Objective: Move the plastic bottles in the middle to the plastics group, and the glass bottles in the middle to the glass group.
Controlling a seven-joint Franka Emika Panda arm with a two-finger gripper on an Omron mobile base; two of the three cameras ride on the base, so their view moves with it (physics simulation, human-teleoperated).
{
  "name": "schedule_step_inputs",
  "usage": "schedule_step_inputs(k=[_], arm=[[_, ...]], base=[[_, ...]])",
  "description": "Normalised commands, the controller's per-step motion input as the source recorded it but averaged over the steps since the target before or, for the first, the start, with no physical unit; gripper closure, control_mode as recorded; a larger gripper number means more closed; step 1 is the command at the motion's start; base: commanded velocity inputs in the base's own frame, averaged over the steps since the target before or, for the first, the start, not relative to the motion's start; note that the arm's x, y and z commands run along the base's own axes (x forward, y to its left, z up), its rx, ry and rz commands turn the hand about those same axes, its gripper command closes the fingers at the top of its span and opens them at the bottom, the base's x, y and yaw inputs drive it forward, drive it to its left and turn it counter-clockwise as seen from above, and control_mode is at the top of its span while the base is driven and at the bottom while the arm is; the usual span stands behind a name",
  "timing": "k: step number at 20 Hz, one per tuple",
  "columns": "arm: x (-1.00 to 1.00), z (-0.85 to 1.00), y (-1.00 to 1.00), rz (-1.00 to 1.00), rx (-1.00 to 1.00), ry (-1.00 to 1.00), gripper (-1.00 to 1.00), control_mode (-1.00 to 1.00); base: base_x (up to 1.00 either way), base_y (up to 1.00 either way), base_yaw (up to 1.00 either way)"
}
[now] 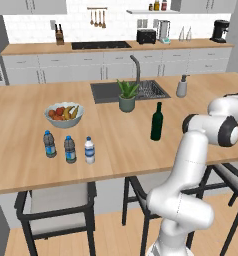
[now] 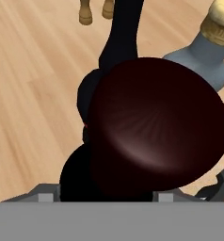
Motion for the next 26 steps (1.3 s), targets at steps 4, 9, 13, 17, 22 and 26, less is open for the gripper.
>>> schedule_step_inputs(k=[4, 9, 13, 17, 22, 26], arm=[[0.00, 0.00, 0.00, 0.00, 0.00, 0.00, -1.00, -1.00], [0.00, 0.00, 0.00, 0.00, 0.00, 0.00, -1.00, -1.00], [0.00, 0.00, 0.00, 0.00, 0.00, 0.00, -1.00, -1.00], [0.00, 0.00, 0.00, 0.00, 0.00, 0.00, -1.00, -1.00], [-0.01, 0.00, 0.01, 0.00, 0.00, 0.00, -1.00, -1.00], [-0.33, 0.11, 0.16, 0.00, 0.00, 0.00, -1.00, -1.00]], base=[[0.00, 0.00, 0.00], [0.00, 0.00, 0.00], [0.00, 0.00, 0.00], [0.00, 0.00, 0.00], [0.00, 0.00, 0.00], [0.00, 0.00, 0.00]])
